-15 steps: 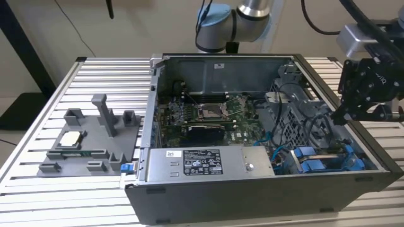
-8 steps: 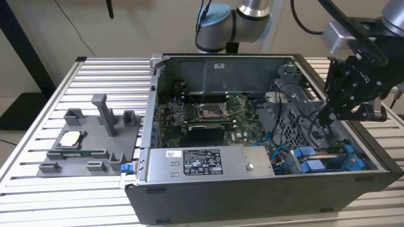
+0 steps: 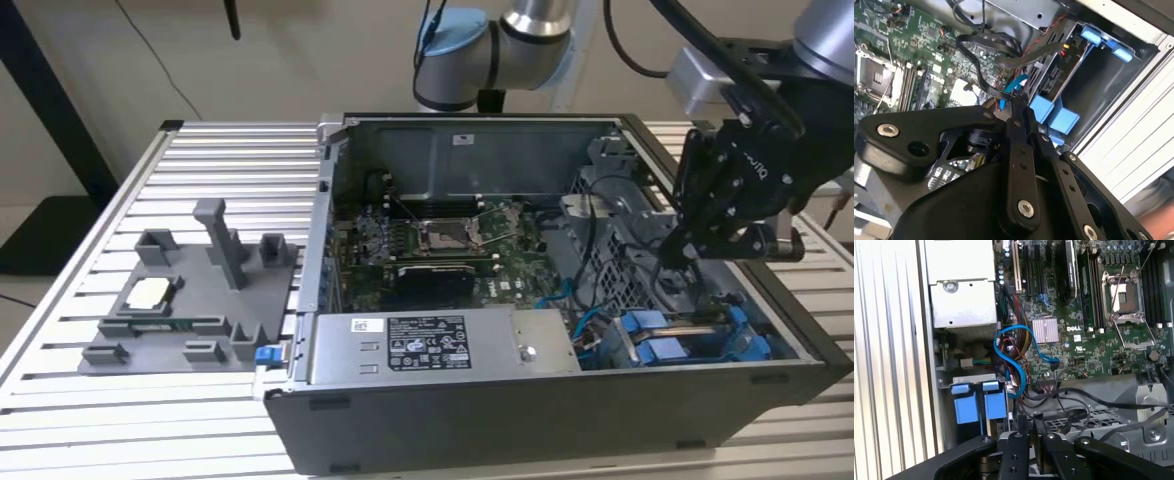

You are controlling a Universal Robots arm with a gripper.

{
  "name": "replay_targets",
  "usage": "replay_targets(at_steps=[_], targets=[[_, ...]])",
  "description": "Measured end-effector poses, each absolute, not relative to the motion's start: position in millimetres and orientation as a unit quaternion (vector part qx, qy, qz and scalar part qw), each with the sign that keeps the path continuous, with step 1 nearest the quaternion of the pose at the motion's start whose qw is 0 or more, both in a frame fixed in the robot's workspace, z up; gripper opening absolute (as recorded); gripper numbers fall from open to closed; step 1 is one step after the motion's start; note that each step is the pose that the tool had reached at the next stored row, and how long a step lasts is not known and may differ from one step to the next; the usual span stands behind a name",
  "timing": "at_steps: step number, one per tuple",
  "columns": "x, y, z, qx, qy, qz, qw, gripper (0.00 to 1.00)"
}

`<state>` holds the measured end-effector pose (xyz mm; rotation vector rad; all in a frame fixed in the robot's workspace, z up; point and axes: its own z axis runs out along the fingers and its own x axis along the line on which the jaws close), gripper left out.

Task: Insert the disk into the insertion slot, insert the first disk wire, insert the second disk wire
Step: 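Insert the second disk wire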

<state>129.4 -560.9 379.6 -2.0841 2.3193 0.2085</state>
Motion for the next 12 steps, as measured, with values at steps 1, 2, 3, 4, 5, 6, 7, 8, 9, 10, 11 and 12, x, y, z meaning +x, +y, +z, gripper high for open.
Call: replay_targets(at_steps=[1,2,3,4,5,6,7,8,9,10,11,12], targets=[[129.4,-562.2,378.9,-0.668,0.741,0.067,0.008,0.16],[129.3,-563.4,377.9,-0.669,0.740,0.067,0.008,0.16],[129.4,-564.3,377.2,-0.671,0.739,0.067,0.007,0.16],[129.5,-565.5,376.3,-0.672,0.737,0.067,0.007,0.16],[129.4,-566.7,375.3,-0.673,0.736,0.067,0.007,0.16],[129.4,-567.4,374.3,-0.675,0.735,0.067,0.007,0.16],[129.5,-568.0,373.1,-0.676,0.733,0.067,0.007,0.16],[129.6,-568.4,372.1,-0.678,0.732,0.067,0.006,0.16],[129.7,-569.1,371.2,-0.680,0.730,0.067,0.006,0.16],[129.7,-569.8,370.4,-0.682,0.729,0.067,0.006,0.16],[129.7,-570.7,369.6,-0.683,0.727,0.067,0.005,0.16],[129.8,-572.1,369.1,-0.684,0.726,0.067,0.005,0.16]])
